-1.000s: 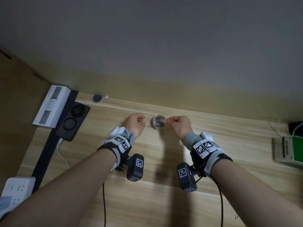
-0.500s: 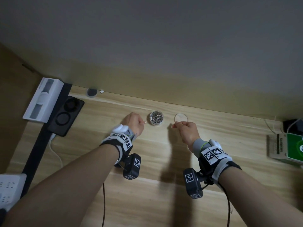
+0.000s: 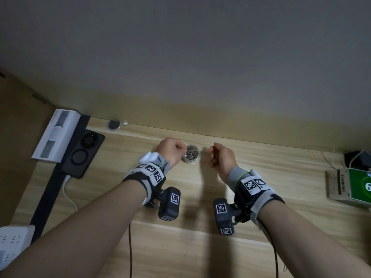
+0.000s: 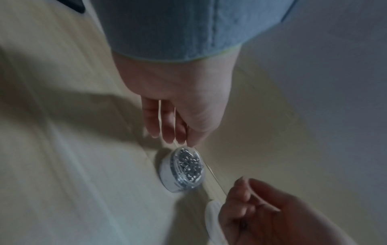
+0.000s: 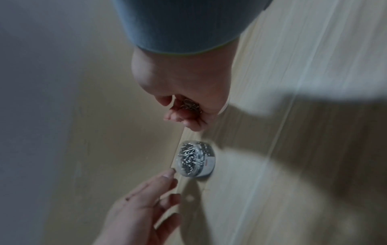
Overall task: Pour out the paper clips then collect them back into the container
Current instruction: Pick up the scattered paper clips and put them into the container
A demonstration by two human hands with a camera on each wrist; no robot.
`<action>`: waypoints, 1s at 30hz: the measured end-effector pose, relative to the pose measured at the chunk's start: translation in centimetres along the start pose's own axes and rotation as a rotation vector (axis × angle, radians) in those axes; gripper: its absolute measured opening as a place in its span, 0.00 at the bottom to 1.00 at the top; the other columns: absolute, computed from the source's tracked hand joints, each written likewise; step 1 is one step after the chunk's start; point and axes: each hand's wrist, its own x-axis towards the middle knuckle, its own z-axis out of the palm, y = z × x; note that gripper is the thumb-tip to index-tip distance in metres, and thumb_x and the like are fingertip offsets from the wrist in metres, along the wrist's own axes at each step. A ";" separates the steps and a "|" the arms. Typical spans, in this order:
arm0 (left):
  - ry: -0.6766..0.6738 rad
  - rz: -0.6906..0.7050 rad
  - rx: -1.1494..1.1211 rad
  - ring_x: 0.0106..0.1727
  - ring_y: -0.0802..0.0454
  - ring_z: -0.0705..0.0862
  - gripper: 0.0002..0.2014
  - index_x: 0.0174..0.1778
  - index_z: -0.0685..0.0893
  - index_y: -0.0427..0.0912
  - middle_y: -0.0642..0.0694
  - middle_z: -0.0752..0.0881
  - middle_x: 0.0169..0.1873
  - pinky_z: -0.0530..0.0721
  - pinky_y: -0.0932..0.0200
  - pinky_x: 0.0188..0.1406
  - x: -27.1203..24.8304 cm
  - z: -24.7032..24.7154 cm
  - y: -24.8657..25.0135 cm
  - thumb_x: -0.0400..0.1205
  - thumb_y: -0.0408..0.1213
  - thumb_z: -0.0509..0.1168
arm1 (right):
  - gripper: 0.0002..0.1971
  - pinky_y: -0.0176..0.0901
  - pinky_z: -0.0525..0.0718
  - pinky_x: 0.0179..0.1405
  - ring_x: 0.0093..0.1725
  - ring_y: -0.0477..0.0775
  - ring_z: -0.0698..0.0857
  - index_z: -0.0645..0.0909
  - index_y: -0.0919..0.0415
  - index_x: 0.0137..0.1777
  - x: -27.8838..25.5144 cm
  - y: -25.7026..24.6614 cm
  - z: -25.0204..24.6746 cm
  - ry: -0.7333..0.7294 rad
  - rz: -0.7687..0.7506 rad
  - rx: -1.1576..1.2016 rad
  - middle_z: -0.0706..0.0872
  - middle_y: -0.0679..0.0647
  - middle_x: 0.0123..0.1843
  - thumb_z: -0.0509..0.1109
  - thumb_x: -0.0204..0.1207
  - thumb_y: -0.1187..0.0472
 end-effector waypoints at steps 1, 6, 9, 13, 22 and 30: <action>-0.006 -0.018 -0.020 0.42 0.57 0.89 0.03 0.36 0.92 0.51 0.58 0.90 0.35 0.85 0.62 0.43 0.0 0.0 -0.3 0.75 0.41 0.73 | 0.18 0.40 0.68 0.21 0.18 0.49 0.66 0.77 0.62 0.33 0.1 -0.2 0.2 -0.005 0.007 0.057 0.72 0.55 0.25 0.57 0.85 0.59; 0.019 -0.143 -0.070 0.40 0.57 0.88 0.08 0.29 0.88 0.60 0.62 0.89 0.33 0.86 0.59 0.44 -0.6 -1.0 -2.8 0.74 0.44 0.71 | 0.19 0.37 0.81 0.25 0.19 0.49 0.79 0.78 0.62 0.39 0.6 -1.3 2.3 -0.082 0.018 0.360 0.81 0.53 0.22 0.53 0.87 0.55; 0.018 -0.226 -0.181 0.33 0.52 0.86 0.05 0.32 0.89 0.56 0.57 0.89 0.31 0.84 0.55 0.38 -0.7 -1.4 -3.7 0.73 0.44 0.71 | 0.19 0.38 0.84 0.30 0.27 0.53 0.85 0.79 0.65 0.43 1.2 -1.2 4.0 -0.131 -0.027 0.493 0.84 0.59 0.31 0.53 0.87 0.54; -0.003 -0.262 -0.283 0.25 0.55 0.83 0.06 0.36 0.90 0.52 0.53 0.89 0.33 0.78 0.59 0.30 -1.1 -2.2 -4.1 0.76 0.38 0.71 | 0.21 0.41 0.86 0.39 0.35 0.58 0.92 0.81 0.69 0.43 1.8 -0.7 5.6 -0.176 -0.097 0.536 0.90 0.62 0.34 0.53 0.87 0.56; -0.018 -0.277 -0.359 0.27 0.54 0.81 0.12 0.37 0.88 0.48 0.49 0.88 0.32 0.73 0.63 0.22 -1.2 -1.9 -3.2 0.80 0.28 0.64 | 0.24 0.40 0.84 0.41 0.35 0.59 0.90 0.83 0.75 0.47 1.4 0.0 5.5 -0.184 -0.204 0.288 0.90 0.65 0.33 0.50 0.88 0.58; -0.028 -0.279 -0.356 0.27 0.55 0.81 0.13 0.38 0.87 0.48 0.49 0.87 0.32 0.73 0.63 0.21 -1.6 -1.9 -3.2 0.80 0.27 0.62 | 0.20 0.37 0.85 0.35 0.36 0.61 0.90 0.85 0.68 0.51 0.7 0.3 4.8 -0.155 -0.226 0.206 0.90 0.63 0.31 0.52 0.86 0.59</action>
